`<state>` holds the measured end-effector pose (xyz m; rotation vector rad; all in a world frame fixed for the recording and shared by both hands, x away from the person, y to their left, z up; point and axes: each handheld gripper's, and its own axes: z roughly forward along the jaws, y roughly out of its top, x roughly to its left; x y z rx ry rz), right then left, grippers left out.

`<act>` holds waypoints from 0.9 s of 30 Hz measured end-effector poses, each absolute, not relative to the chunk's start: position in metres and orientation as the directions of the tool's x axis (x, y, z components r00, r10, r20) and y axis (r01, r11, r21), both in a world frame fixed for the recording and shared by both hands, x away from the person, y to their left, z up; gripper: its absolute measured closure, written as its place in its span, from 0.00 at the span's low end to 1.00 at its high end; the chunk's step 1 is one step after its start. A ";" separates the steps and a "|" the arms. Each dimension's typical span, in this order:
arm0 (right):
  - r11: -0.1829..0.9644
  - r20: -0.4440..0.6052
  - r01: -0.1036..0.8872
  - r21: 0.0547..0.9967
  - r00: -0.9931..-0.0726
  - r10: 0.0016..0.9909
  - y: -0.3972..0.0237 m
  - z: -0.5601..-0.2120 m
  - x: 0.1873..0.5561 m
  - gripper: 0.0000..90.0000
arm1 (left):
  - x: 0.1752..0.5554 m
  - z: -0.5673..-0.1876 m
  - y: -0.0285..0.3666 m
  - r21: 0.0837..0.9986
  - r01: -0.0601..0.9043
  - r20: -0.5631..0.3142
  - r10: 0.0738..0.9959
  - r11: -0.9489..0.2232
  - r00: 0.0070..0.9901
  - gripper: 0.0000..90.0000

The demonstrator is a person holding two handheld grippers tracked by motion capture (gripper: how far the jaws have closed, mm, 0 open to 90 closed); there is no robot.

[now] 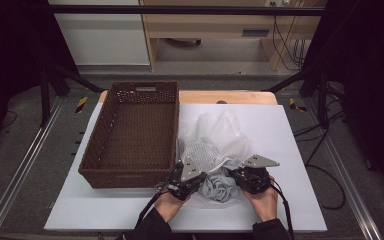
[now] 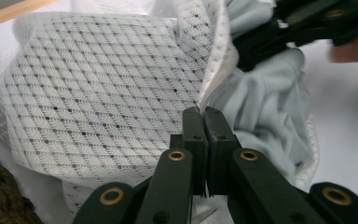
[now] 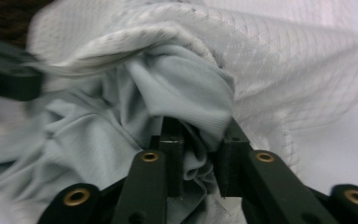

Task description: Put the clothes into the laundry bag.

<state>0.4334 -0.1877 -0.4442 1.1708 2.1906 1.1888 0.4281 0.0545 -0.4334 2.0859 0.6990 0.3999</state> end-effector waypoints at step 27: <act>0.278 -0.026 0.541 0.794 -0.427 0.904 -0.163 -0.467 0.465 0.69 | 0.423 -0.438 0.046 0.810 0.335 0.006 0.578 -0.482 0.816 0.98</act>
